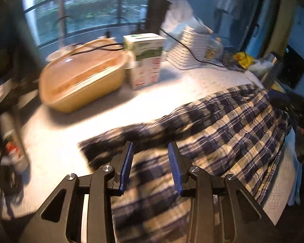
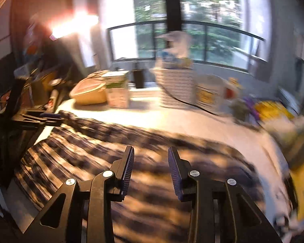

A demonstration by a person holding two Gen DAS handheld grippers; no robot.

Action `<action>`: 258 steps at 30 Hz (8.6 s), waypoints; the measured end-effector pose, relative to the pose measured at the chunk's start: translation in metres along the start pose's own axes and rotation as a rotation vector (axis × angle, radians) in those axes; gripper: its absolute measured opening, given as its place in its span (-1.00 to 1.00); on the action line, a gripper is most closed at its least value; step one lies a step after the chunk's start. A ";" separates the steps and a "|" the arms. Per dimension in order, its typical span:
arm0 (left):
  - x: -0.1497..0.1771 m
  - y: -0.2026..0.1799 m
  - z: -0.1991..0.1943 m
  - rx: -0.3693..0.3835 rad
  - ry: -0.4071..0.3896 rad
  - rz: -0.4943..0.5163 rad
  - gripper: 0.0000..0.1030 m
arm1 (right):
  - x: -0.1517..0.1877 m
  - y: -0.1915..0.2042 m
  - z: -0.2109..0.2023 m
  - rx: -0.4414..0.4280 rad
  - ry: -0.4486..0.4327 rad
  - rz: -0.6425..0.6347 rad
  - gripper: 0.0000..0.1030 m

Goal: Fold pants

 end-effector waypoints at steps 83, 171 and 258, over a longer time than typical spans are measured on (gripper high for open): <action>0.104 -0.149 -0.036 -0.015 0.044 0.035 0.00 | 0.126 0.090 0.011 -0.049 0.255 -0.080 -0.14; 0.069 -0.033 -0.033 -0.225 0.051 -0.110 0.27 | 0.136 -0.088 -0.104 0.169 0.081 0.233 -0.11; 0.137 0.044 -0.096 -0.147 -0.112 -0.344 -0.28 | -0.046 0.118 0.042 0.029 0.020 0.004 -0.77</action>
Point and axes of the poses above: each gripper's, at about its wrist camera, not at the fingertips, and z roughly the way its jaws point, y to its left, x to its underside, the point moved 10 cm from there along z, roughly the way its jaws point, and after that the axes turned 6 degrees about -x, right-handed, at the moved point
